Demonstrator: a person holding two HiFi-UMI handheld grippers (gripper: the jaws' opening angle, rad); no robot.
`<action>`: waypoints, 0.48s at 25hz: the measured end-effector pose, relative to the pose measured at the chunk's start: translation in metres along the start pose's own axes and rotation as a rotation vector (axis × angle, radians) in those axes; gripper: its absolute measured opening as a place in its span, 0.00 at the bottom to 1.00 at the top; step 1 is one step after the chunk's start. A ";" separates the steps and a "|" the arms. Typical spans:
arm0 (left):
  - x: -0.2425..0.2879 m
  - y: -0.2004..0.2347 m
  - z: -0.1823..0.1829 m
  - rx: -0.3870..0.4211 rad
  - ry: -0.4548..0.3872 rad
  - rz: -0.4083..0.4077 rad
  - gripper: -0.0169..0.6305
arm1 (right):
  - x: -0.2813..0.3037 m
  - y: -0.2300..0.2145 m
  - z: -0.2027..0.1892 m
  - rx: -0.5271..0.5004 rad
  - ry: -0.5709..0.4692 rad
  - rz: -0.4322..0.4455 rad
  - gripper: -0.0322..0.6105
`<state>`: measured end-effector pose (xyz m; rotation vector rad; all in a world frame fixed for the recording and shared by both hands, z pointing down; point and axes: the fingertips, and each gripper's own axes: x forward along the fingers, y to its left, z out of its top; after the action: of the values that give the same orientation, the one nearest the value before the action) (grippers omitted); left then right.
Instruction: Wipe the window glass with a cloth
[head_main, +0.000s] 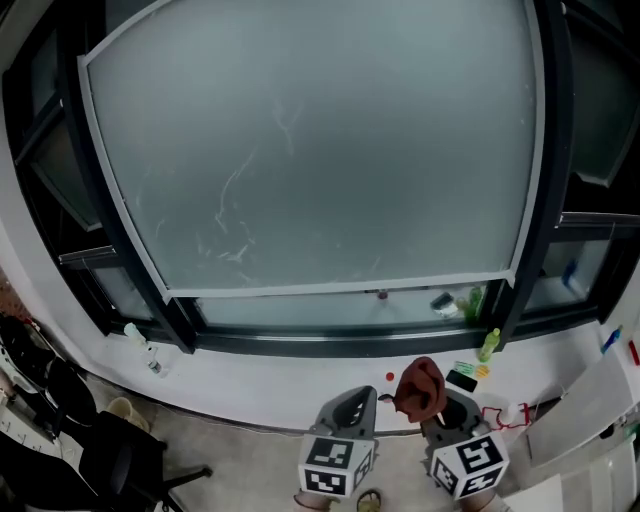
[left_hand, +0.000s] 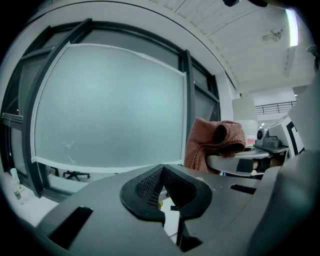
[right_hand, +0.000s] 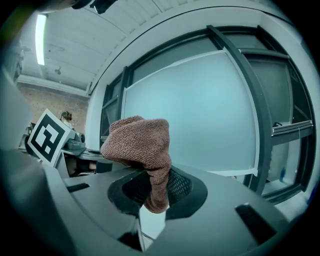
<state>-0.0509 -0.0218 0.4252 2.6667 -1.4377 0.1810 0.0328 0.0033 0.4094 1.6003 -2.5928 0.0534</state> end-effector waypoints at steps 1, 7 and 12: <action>0.007 0.007 0.003 0.004 -0.003 -0.003 0.03 | 0.010 -0.003 0.003 -0.002 -0.004 -0.003 0.12; 0.048 0.043 0.018 0.029 -0.009 -0.019 0.03 | 0.063 -0.020 0.014 -0.014 -0.020 -0.019 0.12; 0.074 0.065 0.021 0.039 -0.001 -0.038 0.03 | 0.096 -0.029 0.019 -0.018 -0.020 -0.027 0.12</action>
<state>-0.0637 -0.1213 0.4180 2.7228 -1.3969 0.2070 0.0145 -0.0968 0.3995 1.6380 -2.5786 0.0124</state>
